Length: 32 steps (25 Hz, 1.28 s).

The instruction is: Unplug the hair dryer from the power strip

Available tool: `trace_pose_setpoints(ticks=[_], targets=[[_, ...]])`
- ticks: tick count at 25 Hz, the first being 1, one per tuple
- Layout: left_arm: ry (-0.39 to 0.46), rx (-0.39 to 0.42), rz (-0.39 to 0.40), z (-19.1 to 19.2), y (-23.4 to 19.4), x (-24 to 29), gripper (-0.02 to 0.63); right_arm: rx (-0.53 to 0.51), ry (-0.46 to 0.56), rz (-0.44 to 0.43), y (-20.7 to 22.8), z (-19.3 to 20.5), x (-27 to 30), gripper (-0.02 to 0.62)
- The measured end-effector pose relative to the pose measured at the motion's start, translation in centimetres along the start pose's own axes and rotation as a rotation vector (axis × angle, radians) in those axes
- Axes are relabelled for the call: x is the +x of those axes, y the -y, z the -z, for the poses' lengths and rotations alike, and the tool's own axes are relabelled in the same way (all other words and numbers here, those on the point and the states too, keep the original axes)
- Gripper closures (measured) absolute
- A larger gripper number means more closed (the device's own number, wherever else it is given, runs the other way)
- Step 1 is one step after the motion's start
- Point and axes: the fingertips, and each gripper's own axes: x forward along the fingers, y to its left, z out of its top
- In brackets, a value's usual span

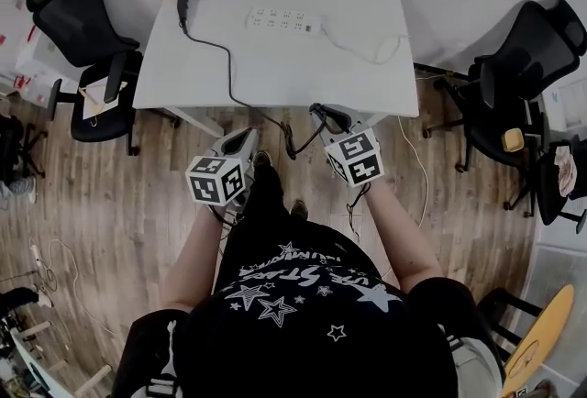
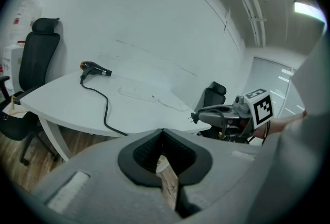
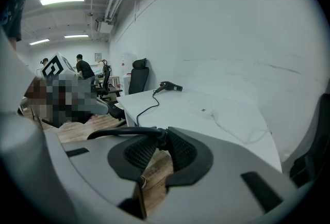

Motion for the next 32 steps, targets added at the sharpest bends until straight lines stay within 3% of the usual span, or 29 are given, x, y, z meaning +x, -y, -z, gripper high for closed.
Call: trace_pose_setpoints(ticks=[8,32], targets=[[0.012,-0.022,-0.018,1.6,-0.4,-2.3,0.598,0.01,-0.027,0.022,-2.1,1.5,-0.4,0.518],[0.038,-0.003,0.116,1.9,0.0,-7.7,0.598,0.072,-0.066,0.203,-7.4,1.9,-3.8,0.52]])
